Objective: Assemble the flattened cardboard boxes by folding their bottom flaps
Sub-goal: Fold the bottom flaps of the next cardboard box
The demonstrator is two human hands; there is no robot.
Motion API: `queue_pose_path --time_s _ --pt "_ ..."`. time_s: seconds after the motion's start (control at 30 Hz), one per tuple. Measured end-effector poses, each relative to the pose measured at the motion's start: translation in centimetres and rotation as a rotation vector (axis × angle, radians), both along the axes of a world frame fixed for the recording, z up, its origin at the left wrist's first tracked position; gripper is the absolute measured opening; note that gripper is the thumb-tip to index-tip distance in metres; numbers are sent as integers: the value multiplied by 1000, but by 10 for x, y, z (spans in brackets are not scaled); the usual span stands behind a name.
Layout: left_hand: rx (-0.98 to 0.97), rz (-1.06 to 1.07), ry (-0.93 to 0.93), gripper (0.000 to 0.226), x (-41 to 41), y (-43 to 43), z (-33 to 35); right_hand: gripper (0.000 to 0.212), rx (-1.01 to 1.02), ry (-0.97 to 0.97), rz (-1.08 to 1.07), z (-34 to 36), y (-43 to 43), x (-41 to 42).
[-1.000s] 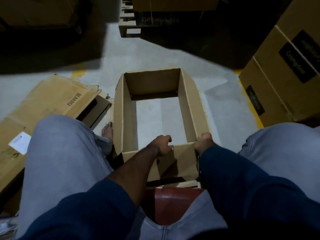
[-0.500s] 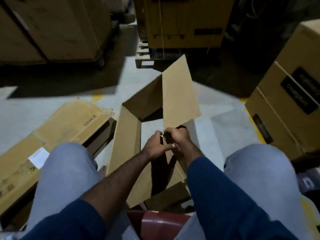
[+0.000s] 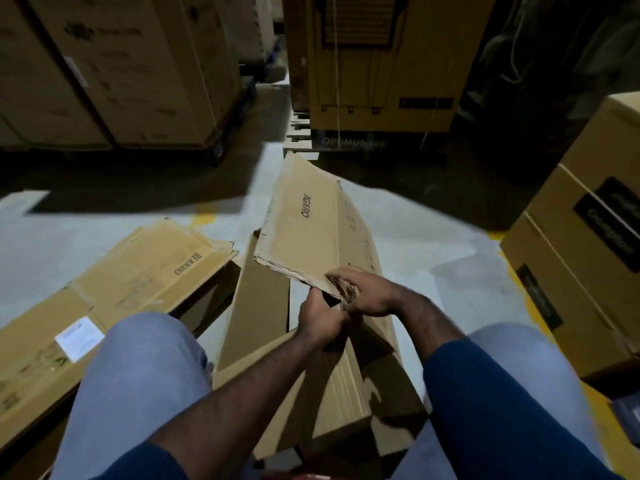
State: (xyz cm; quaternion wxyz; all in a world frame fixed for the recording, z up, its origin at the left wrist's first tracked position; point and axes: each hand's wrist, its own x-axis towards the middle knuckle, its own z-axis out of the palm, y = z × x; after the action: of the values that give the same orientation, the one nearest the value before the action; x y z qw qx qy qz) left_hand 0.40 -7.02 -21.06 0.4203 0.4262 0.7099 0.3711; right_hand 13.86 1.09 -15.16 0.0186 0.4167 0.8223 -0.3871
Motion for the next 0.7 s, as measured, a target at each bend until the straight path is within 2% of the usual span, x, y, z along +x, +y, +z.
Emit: queue_pose_path --time_s 0.13,0.23,0.3,0.4,0.47,0.53,0.6,0.7 --pt "62 -85 -212 33 -3 2 32 116 16 27 17 -7 8 18" --pt "130 -175 -369 34 2 6 65 137 56 79 -126 -26 1 30" --pt "154 -201 -378 36 7 8 83 126 128 232 -268 -32 -11 30" --pt "184 -195 -357 50 13 8 106 105 227 394 -415 -27 -17 25" --pt "200 -174 -276 46 13 7 123 90 285 424 -430 -18 -16 20" --pt "196 -154 -86 38 15 6 138 67 333 430 -446 -10 -12 16" --pt "155 -190 166 54 22 1 145 49 322 408 -472 -2 -11 9" --pt "165 -256 479 70 37 -12 151 55 356 341 -490 6 -12 1"
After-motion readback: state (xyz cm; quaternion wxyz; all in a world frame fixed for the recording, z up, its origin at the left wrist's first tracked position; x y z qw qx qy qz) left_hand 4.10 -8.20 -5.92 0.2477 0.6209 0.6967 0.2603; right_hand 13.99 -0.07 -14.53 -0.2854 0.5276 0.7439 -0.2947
